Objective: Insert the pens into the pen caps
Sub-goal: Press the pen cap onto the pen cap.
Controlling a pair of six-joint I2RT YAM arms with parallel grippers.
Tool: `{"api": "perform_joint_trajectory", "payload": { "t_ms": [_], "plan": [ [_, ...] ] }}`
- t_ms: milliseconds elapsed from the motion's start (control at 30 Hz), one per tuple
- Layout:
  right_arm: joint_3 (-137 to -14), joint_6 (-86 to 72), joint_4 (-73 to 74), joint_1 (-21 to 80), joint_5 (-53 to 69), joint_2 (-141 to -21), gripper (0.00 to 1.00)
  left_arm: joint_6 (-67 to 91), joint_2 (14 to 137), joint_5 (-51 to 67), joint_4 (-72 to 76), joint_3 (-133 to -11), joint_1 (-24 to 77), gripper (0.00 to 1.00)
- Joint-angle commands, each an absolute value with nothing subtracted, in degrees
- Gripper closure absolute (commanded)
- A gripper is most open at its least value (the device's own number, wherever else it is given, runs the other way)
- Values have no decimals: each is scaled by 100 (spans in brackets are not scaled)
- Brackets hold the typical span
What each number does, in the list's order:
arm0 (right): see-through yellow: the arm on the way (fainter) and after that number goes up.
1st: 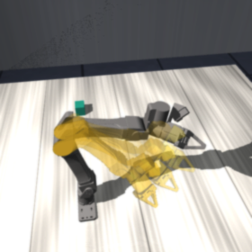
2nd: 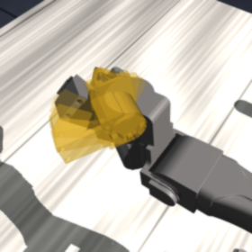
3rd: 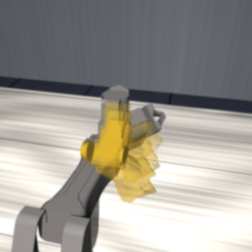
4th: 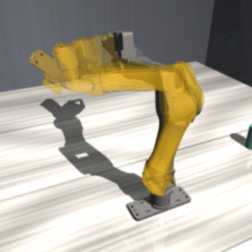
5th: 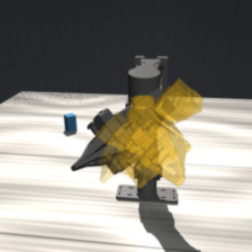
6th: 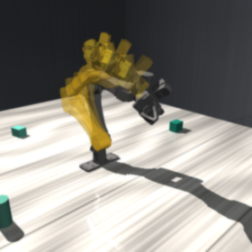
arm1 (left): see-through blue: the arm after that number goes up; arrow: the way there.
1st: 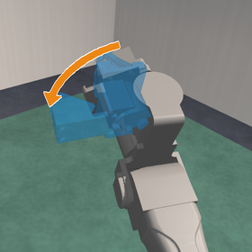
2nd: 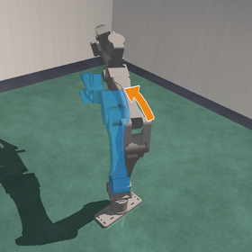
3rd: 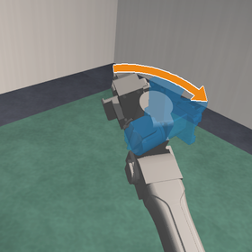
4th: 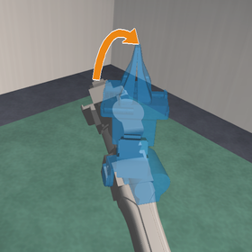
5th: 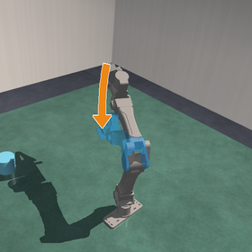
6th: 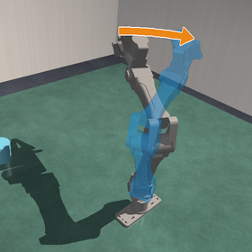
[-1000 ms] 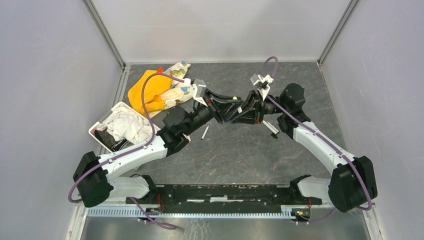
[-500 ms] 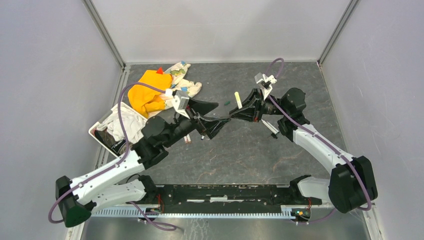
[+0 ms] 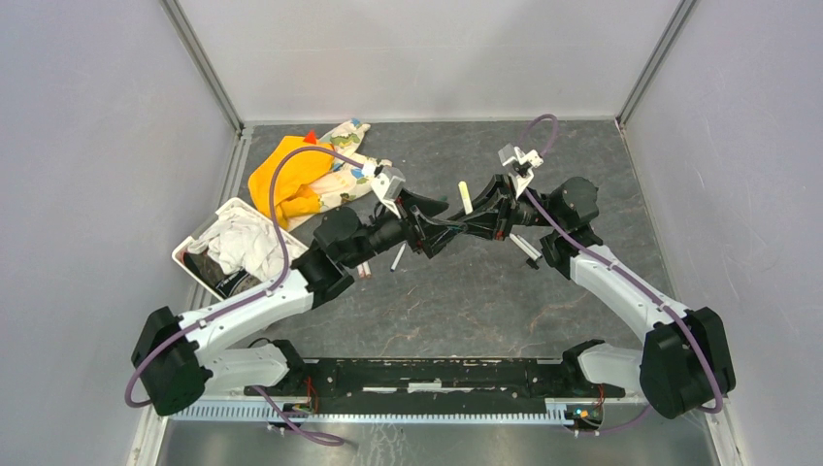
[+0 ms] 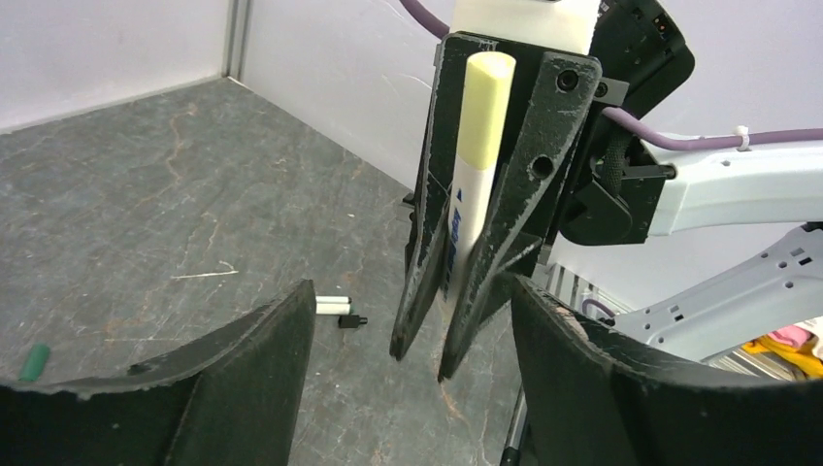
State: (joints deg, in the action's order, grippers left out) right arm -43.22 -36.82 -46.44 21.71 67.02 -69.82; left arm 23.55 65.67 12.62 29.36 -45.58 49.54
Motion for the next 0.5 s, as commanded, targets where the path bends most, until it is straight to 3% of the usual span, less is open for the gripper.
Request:
{"api": "perform_joint_trajectory", "payload": {
  "t_ms": [0, 467],
  "plan": [
    [-4245, -3723, -4974, 2210, 6784, -6856, 100, 2603, 6744, 1722, 3572, -5007, 4874, 26],
    [-4227, -3660, -4961, 2292, 6881, -6869, 100, 2643, 6751, 1850, 4216, -5039, 4754, 31]
  ]
}}
